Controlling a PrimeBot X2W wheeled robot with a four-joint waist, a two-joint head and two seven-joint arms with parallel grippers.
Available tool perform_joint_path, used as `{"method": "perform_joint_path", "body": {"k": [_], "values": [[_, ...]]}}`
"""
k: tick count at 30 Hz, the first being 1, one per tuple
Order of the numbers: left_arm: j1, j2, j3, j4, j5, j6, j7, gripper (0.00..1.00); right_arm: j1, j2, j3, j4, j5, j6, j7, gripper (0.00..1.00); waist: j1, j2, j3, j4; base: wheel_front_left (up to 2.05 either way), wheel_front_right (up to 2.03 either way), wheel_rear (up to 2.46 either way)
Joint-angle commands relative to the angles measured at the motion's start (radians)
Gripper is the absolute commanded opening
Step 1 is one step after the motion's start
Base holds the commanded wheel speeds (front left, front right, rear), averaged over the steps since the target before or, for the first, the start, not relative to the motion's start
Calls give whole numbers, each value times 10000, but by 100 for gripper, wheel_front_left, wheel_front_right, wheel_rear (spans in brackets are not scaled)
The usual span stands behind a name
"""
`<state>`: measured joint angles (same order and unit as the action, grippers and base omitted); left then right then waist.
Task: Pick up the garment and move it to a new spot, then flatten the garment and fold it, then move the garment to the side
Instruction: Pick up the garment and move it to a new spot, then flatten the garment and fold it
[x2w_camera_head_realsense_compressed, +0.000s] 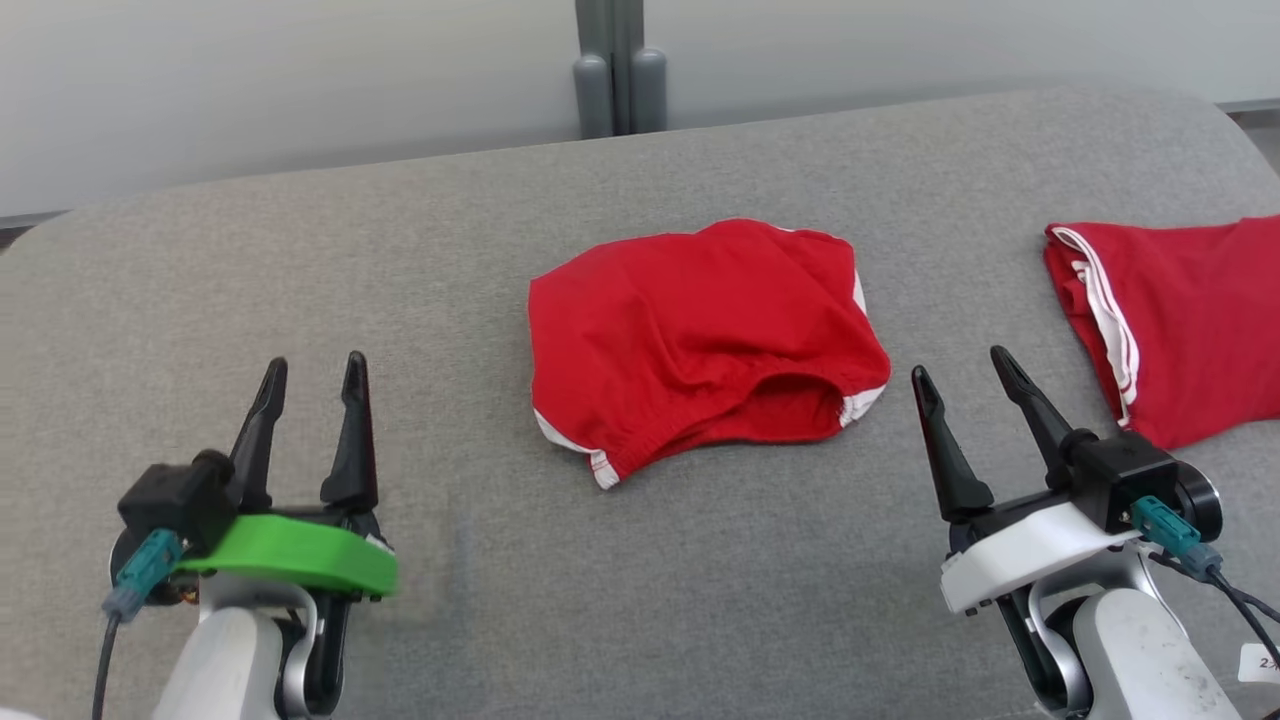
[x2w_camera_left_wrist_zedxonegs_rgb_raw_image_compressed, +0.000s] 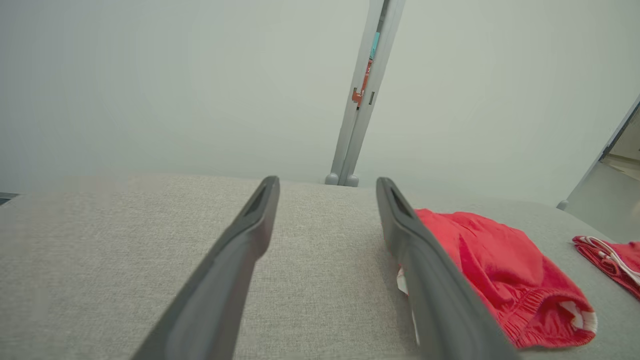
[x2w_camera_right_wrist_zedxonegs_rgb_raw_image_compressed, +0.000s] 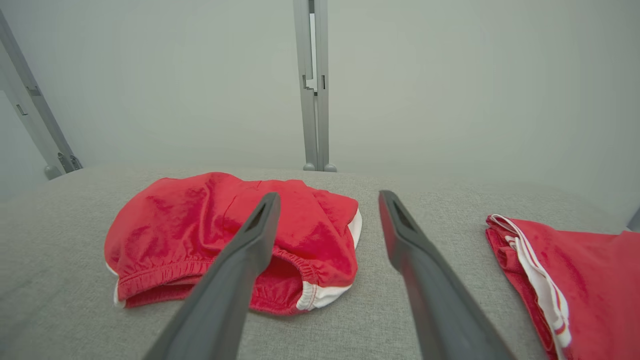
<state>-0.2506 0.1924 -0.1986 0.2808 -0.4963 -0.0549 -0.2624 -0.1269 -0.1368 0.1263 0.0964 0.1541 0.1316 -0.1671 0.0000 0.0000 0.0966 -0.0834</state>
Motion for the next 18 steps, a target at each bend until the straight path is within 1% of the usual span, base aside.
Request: {"method": "perform_joint_path", "body": {"k": [1, 8, 18], "values": [[447, -13, 200, -249, 145, 40, -20, 100, 105, 8, -44, -41, -44, -19, 28, 100, 0, 0, -288, 401, 0, 0, 0], [1517, -206, 1063, -999, 504, -63, -24, 100, 252, 109, -126, 1, -52, -19, 11, 100, 0, 0, -450, 692, 0, 0, 0], [2117, -468, 1570, -1017, 985, -322, -25, 100, 564, 260, -513, 317, -10, -19, -145, 100, 0, 0, -665, 770, 0, 0, 0]]}}
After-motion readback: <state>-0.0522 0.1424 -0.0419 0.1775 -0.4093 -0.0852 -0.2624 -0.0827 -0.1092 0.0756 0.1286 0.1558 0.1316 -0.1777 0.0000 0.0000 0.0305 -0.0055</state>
